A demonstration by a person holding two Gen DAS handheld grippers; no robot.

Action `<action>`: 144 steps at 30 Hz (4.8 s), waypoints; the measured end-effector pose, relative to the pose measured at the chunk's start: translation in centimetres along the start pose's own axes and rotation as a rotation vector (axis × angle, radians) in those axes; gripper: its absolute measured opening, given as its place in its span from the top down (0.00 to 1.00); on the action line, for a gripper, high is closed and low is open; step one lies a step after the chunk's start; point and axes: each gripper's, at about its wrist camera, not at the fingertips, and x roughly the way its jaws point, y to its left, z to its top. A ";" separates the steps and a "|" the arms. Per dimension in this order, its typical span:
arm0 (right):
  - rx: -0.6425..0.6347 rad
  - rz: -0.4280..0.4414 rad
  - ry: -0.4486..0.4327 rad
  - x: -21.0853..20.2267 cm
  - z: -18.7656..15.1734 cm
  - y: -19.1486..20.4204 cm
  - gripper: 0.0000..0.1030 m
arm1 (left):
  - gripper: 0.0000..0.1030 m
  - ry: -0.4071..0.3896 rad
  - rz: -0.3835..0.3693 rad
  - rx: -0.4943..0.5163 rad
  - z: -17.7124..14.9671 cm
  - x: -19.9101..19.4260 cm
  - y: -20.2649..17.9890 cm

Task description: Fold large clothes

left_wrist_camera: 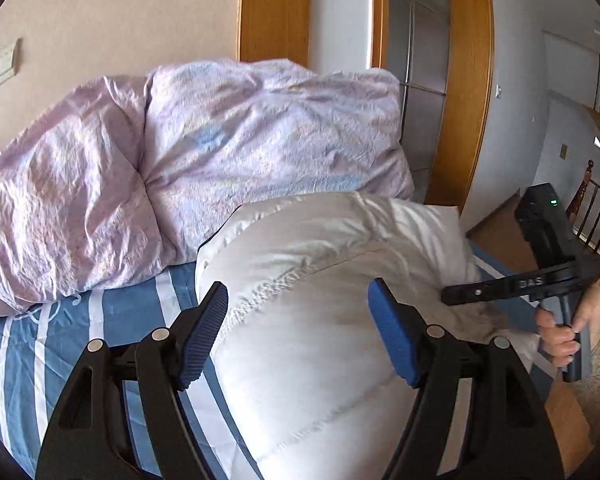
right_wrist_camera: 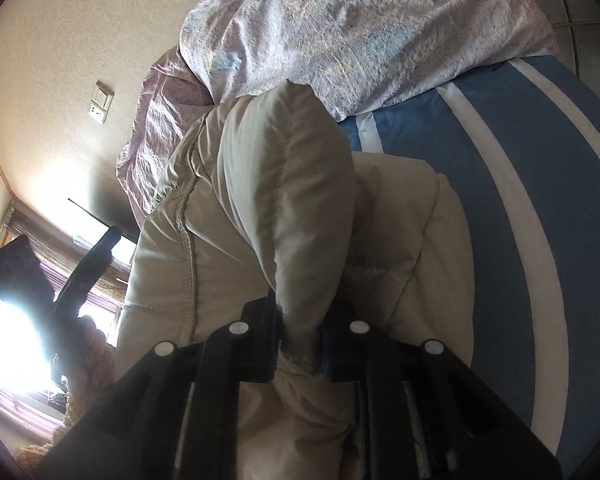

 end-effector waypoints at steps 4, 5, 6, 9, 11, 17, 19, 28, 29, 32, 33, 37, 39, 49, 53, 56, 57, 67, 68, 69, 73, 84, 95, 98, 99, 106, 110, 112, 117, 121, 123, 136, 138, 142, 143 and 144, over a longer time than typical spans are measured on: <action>0.008 0.004 -0.005 0.1 0.0 -0.2 0.84 | 0.29 0.035 0.014 0.014 -0.5 1.7 0.4; 0.012 0.005 -0.006 0.1 0.0 -0.4 0.84 | 0.29 0.039 0.007 0.014 -0.7 2.3 0.8; 0.017 0.006 -0.008 0.1 0.0 -0.6 0.84 | 0.29 0.047 -0.001 0.013 -0.9 2.7 0.7; 0.037 0.006 -0.014 0.2 -0.1 -1.2 0.84 | 0.29 0.073 -0.015 0.008 -1.4 3.6 0.3; 0.047 0.013 -0.022 0.2 -0.3 -1.7 0.84 | 0.28 0.088 0.002 0.030 -1.7 4.2 -0.3; 0.076 0.014 -0.032 0.5 -0.6 -2.9 0.83 | 0.28 0.109 0.063 0.095 -2.3 5.4 -2.2; 0.078 0.016 -0.038 0.6 -0.7 -3.2 0.83 | 0.28 0.108 0.068 0.094 -2.6 5.6 -2.3; 0.107 0.021 -0.057 1.3 -1.0 -4.1 0.82 | 0.26 0.111 0.073 0.084 -3.3 6.5 -2.2; 0.111 0.021 -0.058 1.3 -1.0 -4.2 0.82 | 0.26 0.112 0.076 0.085 -3.3 6.6 -2.3; 0.120 0.023 -0.065 1.6 -1.1 -4.5 0.82 | 0.26 0.112 0.085 0.090 -3.4 6.9 -2.5; 0.125 0.025 -0.068 1.7 -1.1 -4.7 0.82 | 0.25 0.112 0.088 0.092 -3.4 7.0 -2.6; 0.146 0.031 -0.080 1.9 -1.3 -5.2 0.81 | 0.25 0.109 0.119 0.115 -3.6 7.4 -3.2; 0.159 0.037 -0.086 2.0 -1.4 -5.4 0.81 | 0.25 0.100 0.124 0.116 -3.7 7.5 -3.3; 0.143 -0.103 -0.106 0.8 -0.9 -3.3 0.70 | 0.24 0.095 0.119 0.115 -3.9 7.7 -3.2; 0.054 -0.222 -0.236 -2.4 -0.7 0.6 0.68 | 0.24 0.099 0.117 0.113 -3.7 7.8 -3.1; 0.038 -0.219 -0.253 -2.6 -0.6 1.8 0.66 | 0.24 0.099 0.124 0.117 -3.7 7.9 -3.2; 0.037 -0.239 -0.258 -2.6 -0.5 2.0 0.66 | 0.24 0.098 0.127 0.117 -3.7 7.9 -3.2; -0.058 -0.245 -0.319 -2.2 -0.3 4.9 0.67 | 0.24 0.092 0.142 0.130 -3.7 8.0 -3.5; -0.064 -0.249 -0.299 -1.5 -0.2 4.9 0.67 | 0.24 0.091 0.142 0.130 -3.7 7.9 -3.5; -0.063 -0.252 -0.281 -0.8 -0.1 4.9 0.67 | 0.24 0.090 0.143 0.130 -3.7 7.9 -3.5; -0.072 -0.321 -0.191 2.0 -0.1 3.5 0.71 | 0.24 0.090 0.143 0.130 -3.7 7.9 -3.5; -0.084 -0.302 -0.186 3.9 -0.9 1.7 0.72 | 0.24 0.097 0.172 0.148 -3.6 8.3 -3.9; -0.085 -0.277 -0.217 4.4 -1.2 0.8 0.72 | 0.23 0.076 0.212 0.152 -3.8 8.7 -4.4; -0.074 -0.319 -0.204 3.5 -0.8 2.0 0.71 | 0.23 0.071 0.216 0.159 -3.9 8.6 -4.5; -0.078 -0.327 -0.210 3.0 -0.6 2.6 0.68 | 0.23 0.068 0.216 0.157 -3.9 8.5 -4.5; -0.031 -0.346 -0.250 3.0 1.5 2.2 0.64 | 0.22 0.064 0.208 0.146 -3.9 8.5 -4.4; 0.022 -0.292 -0.225 4.3 1.6 -0.3 0.72 | 0.22 0.063 0.208 0.142 -3.7 8.5 -4.6; 0.005 -0.294 -0.227 4.6 1.4 -0.5 0.73 | 0.22 0.049 0.204 0.132 -3.7 8.3 -4.5; -0.015 -0.310 -0.213 4.4 1.3 -0.3 0.73 | 0.17 0.032 0.189 0.078 -2.8 5.7 -3.3; -0.060 -0.325 -0.199 2.8 0.1 1.2 0.66 | 0.16 0.045 0.157 0.052 -2.7 4.2 -1.9; -0.086 -0.321 -0.197 1.7 -0.9 2.2 0.61 | 0.15 0.063 0.152 0.051 -3.0 4.6 -1.8; -0.083 -0.245 -0.109 1.3 -3.5 1.9 0.54 | 0.13 0.105 0.130 0.024 -3.5 6.2 -2.2; -0.087 -0.226 -0.109 1.8 -3.6 1.3 0.54 | 0.12 0.107 0.144 0.026 -3.6 6.6 -2.4; -0.060 -0.205 -0.113 2.2 -3.7 0.6 0.54 | 0.11 0.096 0.184 0.033 -3.9 7.1 -3.0; -0.055 -0.214 -0.100 2.1 -3.5 0.8 0.54 | 0.11 0.098 0.186 0.037 -3.8 7.0 -3.0; -0.049 -0.229 -0.087 1.9 -3.2 1.1 0.54 | 0.11 0.101 0.180 0.035 -3.7 6.7 -2.8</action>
